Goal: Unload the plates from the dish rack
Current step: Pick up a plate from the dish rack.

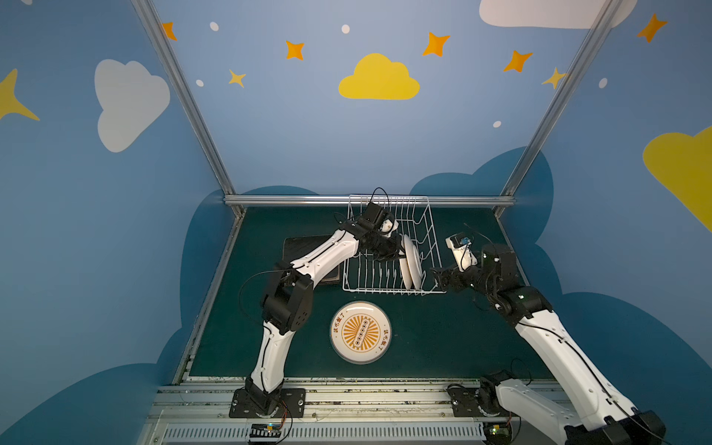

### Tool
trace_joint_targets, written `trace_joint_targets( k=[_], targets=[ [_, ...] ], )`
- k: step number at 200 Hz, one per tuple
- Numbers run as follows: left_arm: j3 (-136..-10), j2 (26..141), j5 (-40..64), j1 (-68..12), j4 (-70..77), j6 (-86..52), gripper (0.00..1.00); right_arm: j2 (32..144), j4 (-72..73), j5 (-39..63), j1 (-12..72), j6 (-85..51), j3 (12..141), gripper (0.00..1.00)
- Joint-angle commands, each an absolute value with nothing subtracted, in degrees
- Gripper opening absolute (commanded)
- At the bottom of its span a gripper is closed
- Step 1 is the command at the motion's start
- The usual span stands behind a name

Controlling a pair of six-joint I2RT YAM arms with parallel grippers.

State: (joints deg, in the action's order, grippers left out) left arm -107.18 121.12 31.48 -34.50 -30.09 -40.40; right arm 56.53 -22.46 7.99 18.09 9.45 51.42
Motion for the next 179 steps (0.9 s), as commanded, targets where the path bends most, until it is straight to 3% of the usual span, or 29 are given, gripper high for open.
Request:
trace_joint_targets(
  k=[1,179],
  targets=[
    [-109.2,121.8,32.1,-34.0,-30.4,-41.2,0.03,55.8,-21.2,8.2,17.8,9.1,51.4,0.96],
    [-106.1,113.1,37.1,-31.8,-23.0,-46.9,0.03,57.8,-23.5,8.5,17.7,5.6,55.6,0.96]
  ],
)
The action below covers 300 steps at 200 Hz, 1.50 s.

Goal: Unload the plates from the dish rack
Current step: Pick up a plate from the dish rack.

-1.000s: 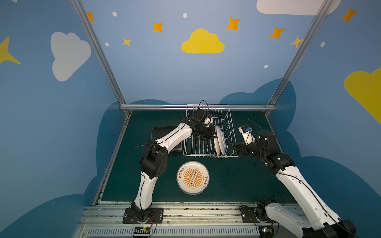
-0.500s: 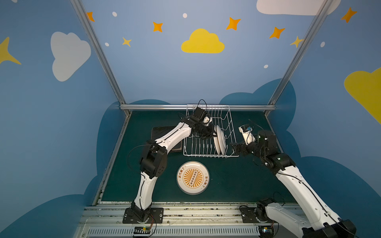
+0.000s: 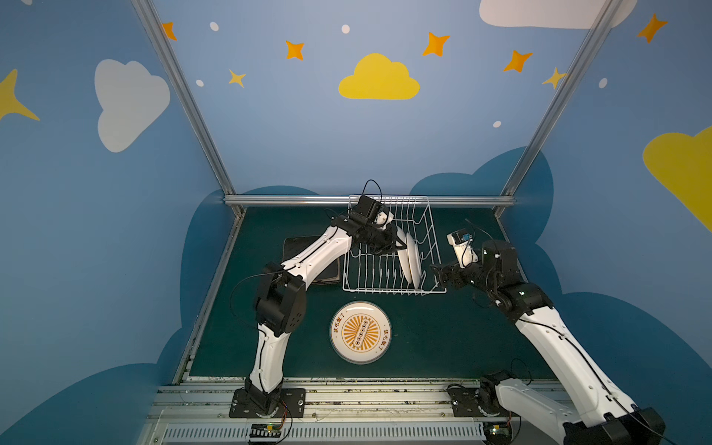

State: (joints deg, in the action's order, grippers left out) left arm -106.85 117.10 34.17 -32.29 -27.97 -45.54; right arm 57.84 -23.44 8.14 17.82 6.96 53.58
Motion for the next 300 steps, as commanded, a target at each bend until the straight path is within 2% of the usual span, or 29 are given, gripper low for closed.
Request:
trace_joint_targets(
  k=[1,300],
  targets=[
    [-106.1,113.1,37.1,-31.7,-23.0,-47.0,0.03,57.8,-23.5,8.5,17.7,5.6,55.6,0.96],
    [-97.7,100.9,31.3,-27.5,-18.3,-49.6,0.03,59.1,-23.2,11.9,17.7,-1.2,57.9,0.96]
  ],
)
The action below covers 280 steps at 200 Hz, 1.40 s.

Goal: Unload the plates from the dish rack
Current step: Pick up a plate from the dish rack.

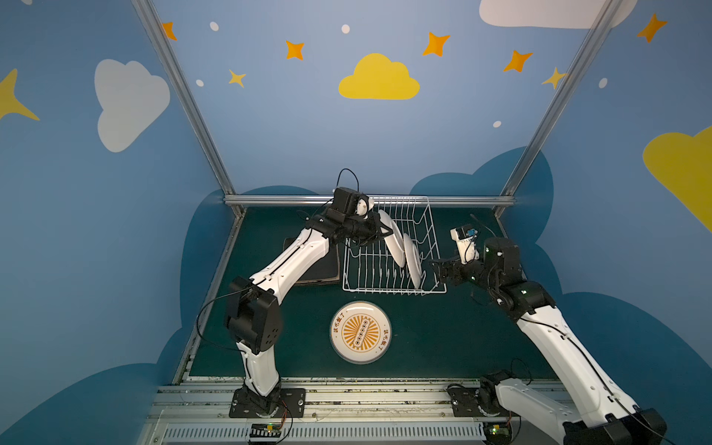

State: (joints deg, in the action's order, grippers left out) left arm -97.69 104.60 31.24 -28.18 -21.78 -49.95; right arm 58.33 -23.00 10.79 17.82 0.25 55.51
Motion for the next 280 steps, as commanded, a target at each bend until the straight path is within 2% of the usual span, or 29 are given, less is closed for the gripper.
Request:
trace_joint_targets(
  k=[1,110,167,187,230,280],
  targets=[
    [-97.8,100.8,31.4,-27.4,-18.2,-49.6,0.03,59.2,-23.3,11.9,17.7,-1.3,57.9,0.96],
    [-98.4,98.3,29.8,-24.8,-21.1,-44.2,0.03,59.9,-22.9,13.1,17.7,-3.1,59.0,0.96],
    [-106.3,98.0,24.9,-25.0,-33.4,-26.4,0.03,62.9,-23.7,17.1,17.7,-9.9,62.9,0.96],
    [-106.8,95.7,19.4,-26.2,-35.4,-17.2,0.03,64.6,-24.7,17.2,17.7,-13.6,66.0,0.96],
    [-102.4,90.2,8.8,-29.6,-33.4,-1.7,0.03,68.9,-25.8,20.5,17.7,-19.3,73.5,0.96],
    [-90.2,84.1,-5.5,-36.7,-23.5,17.4,0.03,71.5,-23.9,23.7,17.7,-25.1,78.2,0.95]
  ],
)
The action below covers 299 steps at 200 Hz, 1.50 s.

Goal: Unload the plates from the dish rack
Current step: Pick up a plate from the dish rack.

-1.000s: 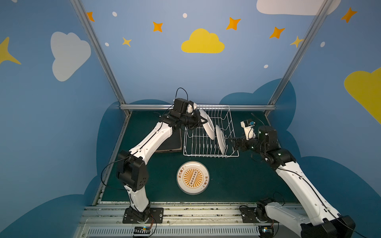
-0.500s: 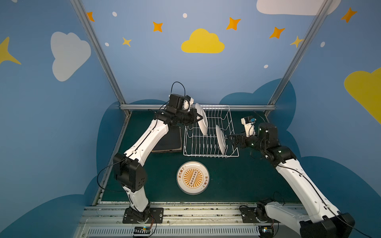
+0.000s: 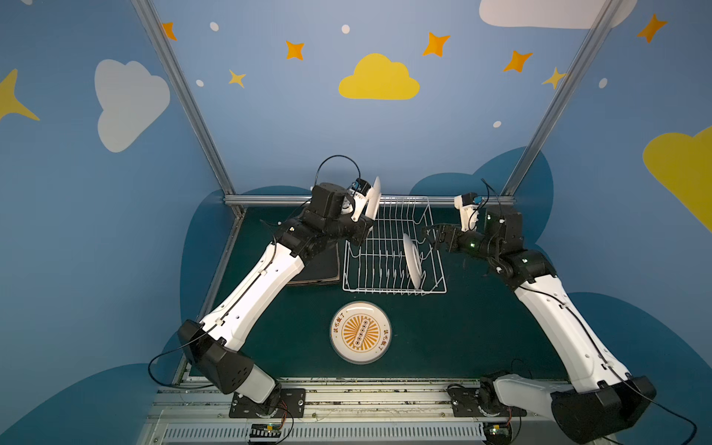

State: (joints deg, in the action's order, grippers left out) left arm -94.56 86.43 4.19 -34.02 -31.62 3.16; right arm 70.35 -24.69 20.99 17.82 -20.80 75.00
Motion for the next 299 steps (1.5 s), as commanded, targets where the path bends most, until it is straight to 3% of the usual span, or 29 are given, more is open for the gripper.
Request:
trace_joint_targets(
  k=[1,69,145,199,299],
  targets=[
    [-89.9,84.0,-5.8,-36.9,-23.2,17.8,0.03,71.5,-23.9,23.8,17.7,-25.3,78.4,0.95],
    [-75.0,78.6,-14.8,-44.1,-7.9,39.0,0.03,74.0,-19.6,29.0,18.0,-33.6,81.0,0.94],
    [-66.5,80.7,-24.5,-50.4,3.6,59.1,0.03,77.7,-25.9,24.5,19.8,-34.4,81.9,0.79],
    [-64.9,82.2,-25.5,-50.7,8.3,64.1,0.03,81.0,-34.7,21.0,20.4,-31.9,84.7,0.62],
    [-62.9,83.8,-27.5,-50.9,10.5,65.7,0.03,82.3,-29.0,25.2,20.0,-36.1,81.3,0.21]
  ],
)
